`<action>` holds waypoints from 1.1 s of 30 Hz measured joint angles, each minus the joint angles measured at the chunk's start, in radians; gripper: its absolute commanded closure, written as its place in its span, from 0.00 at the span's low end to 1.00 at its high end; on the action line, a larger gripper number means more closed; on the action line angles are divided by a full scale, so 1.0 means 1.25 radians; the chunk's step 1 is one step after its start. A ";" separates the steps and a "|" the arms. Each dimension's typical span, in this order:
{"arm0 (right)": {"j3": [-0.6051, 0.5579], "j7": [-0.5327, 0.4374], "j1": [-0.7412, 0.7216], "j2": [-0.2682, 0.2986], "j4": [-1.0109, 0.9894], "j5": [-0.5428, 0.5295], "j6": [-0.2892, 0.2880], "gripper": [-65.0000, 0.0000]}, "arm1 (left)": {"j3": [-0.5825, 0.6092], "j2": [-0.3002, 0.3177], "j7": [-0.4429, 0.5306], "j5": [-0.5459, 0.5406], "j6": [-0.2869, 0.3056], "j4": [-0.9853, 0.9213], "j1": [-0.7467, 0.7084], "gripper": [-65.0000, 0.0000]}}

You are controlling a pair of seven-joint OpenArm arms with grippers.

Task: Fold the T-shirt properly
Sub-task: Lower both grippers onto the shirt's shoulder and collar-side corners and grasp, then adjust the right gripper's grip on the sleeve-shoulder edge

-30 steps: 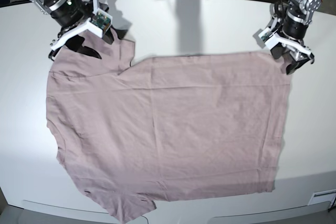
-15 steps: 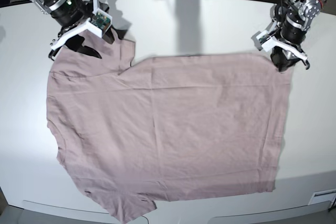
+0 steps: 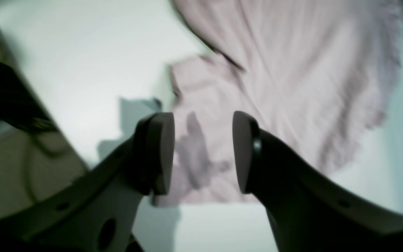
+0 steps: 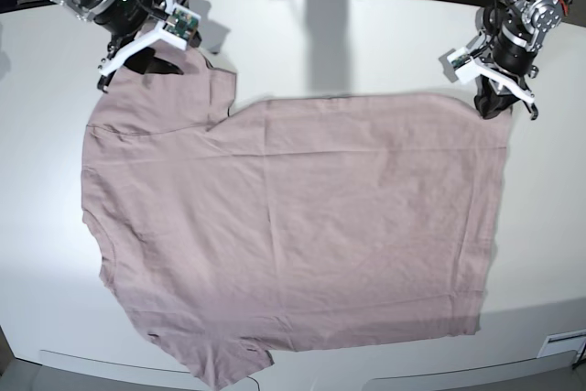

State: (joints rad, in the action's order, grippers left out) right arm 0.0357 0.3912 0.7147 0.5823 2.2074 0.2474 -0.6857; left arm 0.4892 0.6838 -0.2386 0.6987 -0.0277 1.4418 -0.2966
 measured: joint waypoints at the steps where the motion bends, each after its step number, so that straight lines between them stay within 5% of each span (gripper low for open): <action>1: 0.000 0.001 0.000 0.000 -0.011 0.004 0.000 0.57 | 0.000 0.000 0.000 0.000 0.000 0.000 0.000 1.00; 7: 0.000 0.003 0.000 0.000 -0.122 0.007 0.003 0.38 | 0.000 -0.002 -0.002 0.000 0.000 0.000 0.000 1.00; 12: 0.000 -0.007 0.000 0.000 -0.188 0.055 0.006 0.38 | 0.000 -0.002 -0.003 0.000 0.000 0.000 0.000 1.00; 17: 0.000 -0.103 0.000 0.000 -0.239 0.144 0.005 0.38 | 0.000 -0.002 -0.005 0.001 0.000 0.000 0.000 1.00; 22: 0.000 -0.114 -0.003 0.000 -0.276 0.178 0.010 0.38 | 0.000 -0.002 -0.003 0.000 0.000 0.000 0.000 1.00; 27: 0.000 -0.117 -0.009 0.009 -0.301 0.242 0.072 0.38 | 0.000 -0.002 -0.002 0.000 -0.001 0.000 0.000 1.00; 33: 0.000 -0.125 -0.009 0.026 -0.301 0.259 0.067 0.38 | 0.000 -0.002 -0.004 0.000 -0.001 0.000 0.000 1.00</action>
State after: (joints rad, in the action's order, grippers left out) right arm 0.0357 0.2356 0.7036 0.6151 1.8313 0.5713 -0.6025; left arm 0.4892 0.6815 -0.2436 0.6991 -0.0288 1.4422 -0.2966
